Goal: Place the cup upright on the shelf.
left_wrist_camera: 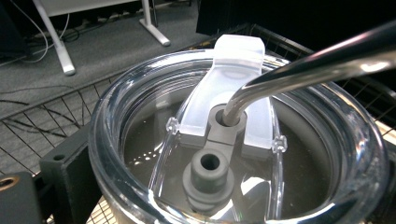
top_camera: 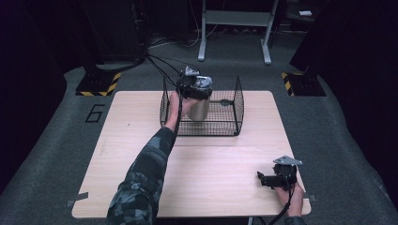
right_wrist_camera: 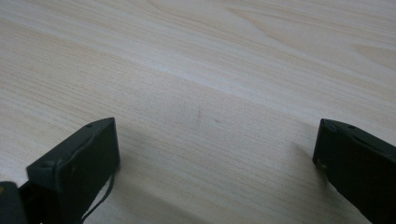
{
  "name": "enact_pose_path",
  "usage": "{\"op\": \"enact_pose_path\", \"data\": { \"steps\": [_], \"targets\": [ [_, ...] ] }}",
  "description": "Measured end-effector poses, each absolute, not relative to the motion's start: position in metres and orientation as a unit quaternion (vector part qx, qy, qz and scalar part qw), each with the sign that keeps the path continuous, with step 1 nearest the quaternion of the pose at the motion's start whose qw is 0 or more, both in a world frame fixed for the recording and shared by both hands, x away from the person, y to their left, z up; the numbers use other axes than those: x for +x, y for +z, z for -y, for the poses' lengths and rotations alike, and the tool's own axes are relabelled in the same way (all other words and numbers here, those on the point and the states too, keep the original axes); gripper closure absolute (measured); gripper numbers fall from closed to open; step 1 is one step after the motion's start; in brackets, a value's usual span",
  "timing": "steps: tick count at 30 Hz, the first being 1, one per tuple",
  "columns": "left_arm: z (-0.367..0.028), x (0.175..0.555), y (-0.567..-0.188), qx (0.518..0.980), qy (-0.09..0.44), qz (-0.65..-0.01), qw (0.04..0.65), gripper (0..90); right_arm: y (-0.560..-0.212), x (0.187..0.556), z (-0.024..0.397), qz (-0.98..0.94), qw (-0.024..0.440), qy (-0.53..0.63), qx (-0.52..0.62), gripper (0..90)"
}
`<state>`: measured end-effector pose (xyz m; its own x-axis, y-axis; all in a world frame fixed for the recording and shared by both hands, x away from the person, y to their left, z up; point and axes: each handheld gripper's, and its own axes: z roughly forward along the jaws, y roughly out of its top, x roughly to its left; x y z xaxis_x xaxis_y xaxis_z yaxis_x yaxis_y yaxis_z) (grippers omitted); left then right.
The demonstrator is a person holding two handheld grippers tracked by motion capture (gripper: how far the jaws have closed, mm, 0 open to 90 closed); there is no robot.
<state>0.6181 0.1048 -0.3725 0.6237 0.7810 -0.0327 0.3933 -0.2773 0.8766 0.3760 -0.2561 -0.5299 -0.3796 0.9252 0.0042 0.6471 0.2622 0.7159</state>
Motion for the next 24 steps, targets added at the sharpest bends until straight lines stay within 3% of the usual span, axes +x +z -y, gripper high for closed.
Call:
{"op": "enact_pose_path", "data": {
  "steps": [24],
  "targets": [
    [-0.095,0.631,-0.396,0.782,0.196,-0.386,0.449,3.7,-0.530,0.376,0.256,-0.765,0.215,0.324,0.513,0.1]
  ]
}}
